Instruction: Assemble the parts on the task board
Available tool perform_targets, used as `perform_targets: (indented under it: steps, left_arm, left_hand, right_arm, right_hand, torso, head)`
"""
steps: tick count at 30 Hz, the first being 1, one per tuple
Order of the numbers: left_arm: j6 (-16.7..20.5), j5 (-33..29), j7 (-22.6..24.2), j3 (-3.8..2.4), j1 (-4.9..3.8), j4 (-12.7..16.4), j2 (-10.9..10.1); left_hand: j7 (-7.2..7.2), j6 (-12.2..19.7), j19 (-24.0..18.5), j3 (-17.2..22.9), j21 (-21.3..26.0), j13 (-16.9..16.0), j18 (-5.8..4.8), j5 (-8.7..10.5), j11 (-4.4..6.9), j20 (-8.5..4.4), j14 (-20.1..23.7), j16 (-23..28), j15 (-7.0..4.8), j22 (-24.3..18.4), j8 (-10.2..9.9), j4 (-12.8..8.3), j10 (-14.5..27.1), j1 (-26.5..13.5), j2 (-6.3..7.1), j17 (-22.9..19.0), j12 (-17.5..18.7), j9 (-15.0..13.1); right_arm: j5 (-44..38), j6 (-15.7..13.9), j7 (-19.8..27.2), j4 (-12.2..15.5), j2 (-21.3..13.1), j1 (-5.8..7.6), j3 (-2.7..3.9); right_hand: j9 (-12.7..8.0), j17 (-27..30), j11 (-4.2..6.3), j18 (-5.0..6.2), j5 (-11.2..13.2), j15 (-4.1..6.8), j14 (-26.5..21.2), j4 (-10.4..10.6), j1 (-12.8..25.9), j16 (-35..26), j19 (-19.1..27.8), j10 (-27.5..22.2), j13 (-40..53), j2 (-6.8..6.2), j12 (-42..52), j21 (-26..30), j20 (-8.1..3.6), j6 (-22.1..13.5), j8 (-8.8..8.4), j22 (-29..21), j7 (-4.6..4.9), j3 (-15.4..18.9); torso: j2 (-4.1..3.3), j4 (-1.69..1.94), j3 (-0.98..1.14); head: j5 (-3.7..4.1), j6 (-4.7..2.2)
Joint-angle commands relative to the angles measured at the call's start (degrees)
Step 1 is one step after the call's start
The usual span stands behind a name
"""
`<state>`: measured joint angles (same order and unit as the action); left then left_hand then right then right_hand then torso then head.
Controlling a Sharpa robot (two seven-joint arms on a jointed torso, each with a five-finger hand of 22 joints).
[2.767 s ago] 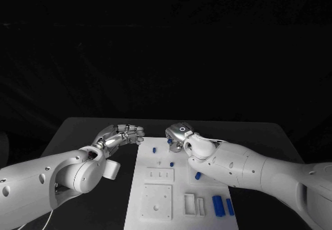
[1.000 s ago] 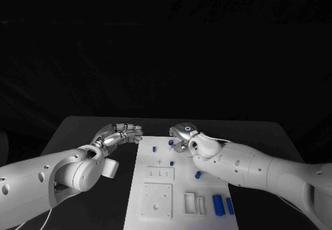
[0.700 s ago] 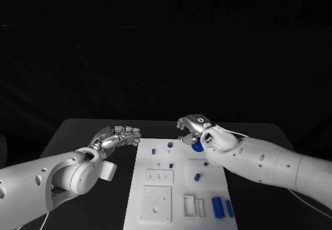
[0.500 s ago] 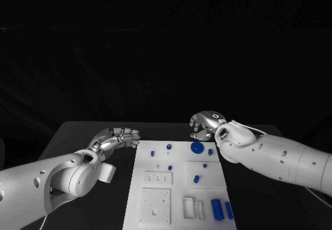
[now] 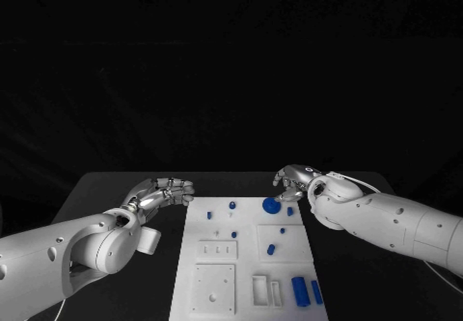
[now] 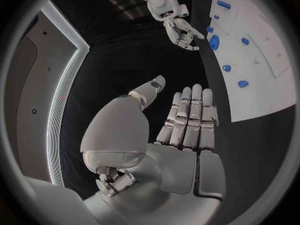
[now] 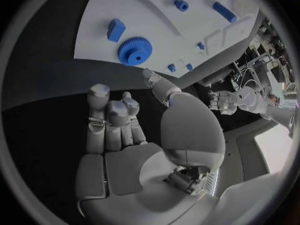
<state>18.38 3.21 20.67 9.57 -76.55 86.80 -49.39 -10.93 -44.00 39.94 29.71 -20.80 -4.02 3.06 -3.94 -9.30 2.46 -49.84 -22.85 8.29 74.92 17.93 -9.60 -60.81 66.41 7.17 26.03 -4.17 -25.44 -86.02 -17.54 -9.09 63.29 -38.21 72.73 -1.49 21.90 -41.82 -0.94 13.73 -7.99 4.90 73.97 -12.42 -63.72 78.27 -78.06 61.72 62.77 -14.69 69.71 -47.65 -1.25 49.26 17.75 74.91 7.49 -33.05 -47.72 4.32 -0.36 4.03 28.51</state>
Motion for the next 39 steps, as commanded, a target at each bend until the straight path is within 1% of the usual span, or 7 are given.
perform_targets:
  steps: [1, 3, 9, 14, 16, 24, 39]
  left_arm:
    - [-1.01, 0.13, 0.59, -0.05, -0.1, -0.05, 0.25]
    - [-1.0, 0.14, 0.6, -0.04, -0.1, -0.09, 0.27]
    - [-1.08, 0.18, 0.58, -0.04, -0.09, -0.27, 0.32]
    - [-1.11, 0.18, 0.55, -0.04, -0.09, -0.59, 0.55]
    - [-1.12, 0.18, 0.55, -0.04, -0.09, -0.6, 0.56]
    - [-1.14, 0.18, 0.5, -0.04, -0.08, -0.73, 0.55]
    - [-1.21, 0.19, 0.49, -0.04, -0.08, -0.76, 0.6]
  left_hand:
    - [-0.1, -0.33, 0.33, 0.04, 0.2, 0.07, 0.82, 0.24, -0.23, 0.17, -0.26, 0.34, 0.12, 0.82, -0.2, -0.4, -0.19, -0.53, -0.15, -0.02, 0.24, 0.09]
    - [-0.1, -0.33, 0.34, 0.05, 0.2, 0.07, 0.82, 0.24, -0.23, 0.17, -0.26, 0.35, 0.12, 0.82, -0.2, -0.41, -0.19, -0.53, -0.16, -0.01, 0.24, 0.09]
    - [-0.1, -0.33, 0.33, 0.06, 0.21, 0.07, 0.82, 0.24, -0.23, 0.18, -0.26, 0.36, 0.13, 0.82, -0.2, -0.43, -0.19, -0.55, -0.17, -0.01, 0.24, 0.1]
    - [-0.1, -0.33, 0.33, 0.06, 0.21, 0.07, 0.82, 0.24, -0.23, 0.18, -0.26, 0.36, 0.13, 0.82, -0.21, -0.44, -0.19, -0.56, -0.16, -0.01, 0.25, 0.1]
    - [-0.11, -0.33, 0.33, 0.07, 0.21, 0.07, 0.82, 0.24, -0.23, 0.18, -0.26, 0.36, 0.13, 0.82, -0.21, -0.44, -0.19, -0.56, -0.17, -0.01, 0.25, 0.1]
    - [-0.14, -0.33, 0.33, 0.08, 0.21, 0.07, 0.81, 0.25, -0.25, 0.19, -0.26, 0.37, 0.13, 0.83, -0.21, -0.46, -0.18, -0.6, -0.17, -0.01, 0.26, 0.11]
    - [-0.19, -0.33, 0.32, 0.1, 0.21, 0.07, 0.81, 0.26, -0.27, 0.2, -0.26, 0.39, 0.14, 0.83, -0.23, -0.48, -0.16, -0.69, -0.19, -0.01, 0.27, 0.13]
  right_arm:
    - [1.26, 2.56, 1.58, -0.87, 0.62, -0.59, 0.0]
    - [1.26, 2.54, 1.69, -1.44, 0.95, -0.98, -0.01]
    - [1.04, 2.86, 1.98, -2.68, 1.84, -1.85, -0.03]
    - [0.19, 2.26, 2.02, -3.13, 2.41, -2.44, -0.06]
    - [0.19, 2.25, 2.02, -3.34, 2.65, -2.52, -0.07]
    - [0.64, 3.39, 1.66, -3.97, 2.99, -2.54, -0.14]
    - [-0.86, 4.98, 1.36, -5.81, 4.22, -3.04, -0.87]
  right_hand:
    - [-0.1, -0.64, -0.36, 1.27, -0.41, 0.1, -0.4, -0.17, 0.7, 0.38, -1.65, 0.45, 1.52, 0.2, 1.46, -0.94, -2.69, -0.31, -0.29, 1.53, 0.3, -0.22]
    - [-0.12, -0.95, -0.39, 1.27, -0.56, 0.07, -0.47, -0.27, 0.81, 0.5, -1.57, 0.96, 2.27, 0.38, 2.04, -1.43, -2.8, -0.49, -0.38, 1.52, 0.33, -0.19]
    - [-0.08, -1.45, -0.41, 1.27, -0.62, 0.05, -0.55, -0.42, 0.98, 0.63, -1.34, 1.89, 3.52, 0.71, 2.98, -2.19, -2.93, -0.53, -0.36, 1.48, 0.35, -0.21]
    - [-0.08, -1.49, -0.41, 1.27, -0.62, 0.05, -0.56, -0.44, 0.99, 0.64, -1.32, 2.02, 3.66, 0.73, 3.09, -2.25, -2.94, -0.52, -0.35, 1.48, 0.36, -0.21]
    - [0.13, -1.8, -0.4, 1.27, 1.59, 0.05, -0.57, -0.98, -0.07, 0.73, -1.51, 3.21, 4.89, 1.52, 4.11, -3.2, -3.14, 0.25, 0.08, 1.59, 0.33, -0.93]
    - [0.29, -2.59, -0.42, 1.27, 4.55, 0.01, -0.58, -0.36, 0.23, 0.55, -0.7, 3.53, 5.65, 2.47, 4.5, -5.21, -3.05, 0.97, 0.36, 1.48, 0.33, -2.96]
    - [0.4, -3.32, -0.46, 1.27, 4.85, -0.03, -0.46, 0.77, 0.72, 0.22, -0.02, 3.55, 5.91, 3.12, 4.41, -6.83, -3.02, 1.6, 0.52, 1.41, 0.37, -5.39]
  torso:
    - [-0.05, 0.02, 0.07]
    - [-0.07, 0.04, 0.11]
    - [-0.07, 0.06, -0.07]
    - [-0.06, 0.03, -0.11]
    - [-0.07, 0.01, -0.1]
    - [-0.01, 0.03, -0.16]
    - [-0.03, 0.01, -0.12]
  head:
    - [0.14, 0.24]
    - [0.16, 0.4]
    - [0.13, 0.6]
    - [0.29, 0.41]
    - [0.15, 0.55]
    - [-0.06, 0.65]
    - [0.01, 1.0]
